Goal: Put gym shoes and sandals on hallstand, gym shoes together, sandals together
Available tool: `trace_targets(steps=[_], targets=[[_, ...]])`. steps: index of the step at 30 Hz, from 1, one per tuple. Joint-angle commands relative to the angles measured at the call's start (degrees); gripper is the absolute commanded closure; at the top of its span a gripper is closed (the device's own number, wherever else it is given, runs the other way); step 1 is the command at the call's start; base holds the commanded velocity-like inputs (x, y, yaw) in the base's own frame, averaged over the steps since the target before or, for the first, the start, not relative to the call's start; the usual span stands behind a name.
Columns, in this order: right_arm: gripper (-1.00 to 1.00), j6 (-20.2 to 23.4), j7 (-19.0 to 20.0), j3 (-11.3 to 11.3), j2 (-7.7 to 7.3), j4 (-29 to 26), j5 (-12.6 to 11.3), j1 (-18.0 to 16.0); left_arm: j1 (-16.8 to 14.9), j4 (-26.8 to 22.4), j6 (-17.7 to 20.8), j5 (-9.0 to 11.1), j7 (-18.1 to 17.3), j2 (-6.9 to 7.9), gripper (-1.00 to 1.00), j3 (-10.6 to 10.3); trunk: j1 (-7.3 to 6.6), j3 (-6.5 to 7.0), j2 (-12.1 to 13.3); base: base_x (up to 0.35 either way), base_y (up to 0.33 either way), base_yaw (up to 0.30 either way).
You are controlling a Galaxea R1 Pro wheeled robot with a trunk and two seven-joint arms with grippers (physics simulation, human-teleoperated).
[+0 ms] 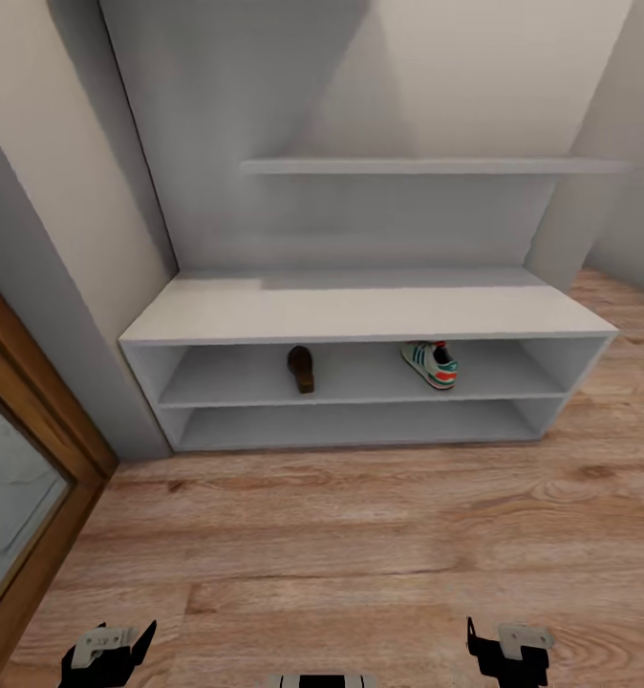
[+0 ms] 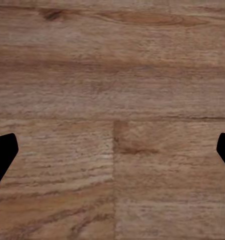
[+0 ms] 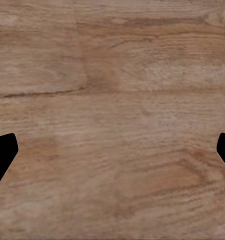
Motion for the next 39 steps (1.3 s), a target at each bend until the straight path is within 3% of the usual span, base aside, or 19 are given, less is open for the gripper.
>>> trace_targets(steps=[1,15,24,34,39], targets=[[-1.00,-0.1,-0.3,-0.4,0.00,0.1,0.6,0.0,0.0,0.1,-0.4,-0.6,-0.3,-0.03,-1.00,0.3,-0.01,-0.04,0.0,0.000,0.000,-0.287],[-1.00,0.0,-0.2,-0.5,0.23,0.1,0.6,0.0,0.0,0.8,-0.3,-0.7,0.1,-0.01,-1.00,-0.2,-0.01,-0.04,0.0,0.000,0.000,-0.288],[-1.00,0.0,-0.1,-0.5,0.39,0.2,0.6,0.0,-0.1,2.4,-0.5,-1.9,5.9,-0.09,-1.00,-0.7,-0.01,-0.04,0.0,0.000,0.000,-0.288],[-1.00,0.0,-0.1,-0.5,0.40,0.2,0.6,0.0,-0.1,2.5,-0.5,-2.8,7.0,-0.10,-1.00,-0.7,-0.01,-0.04,0.0,0.000,0.000,-0.288],[-1.00,0.0,-0.1,-0.5,0.40,0.2,0.6,0.0,-0.1,2.6,-0.5,-2.8,6.9,-0.10,-1.00,-0.7,-0.14,1.07,0.0,0.000,0.000,-0.288]])
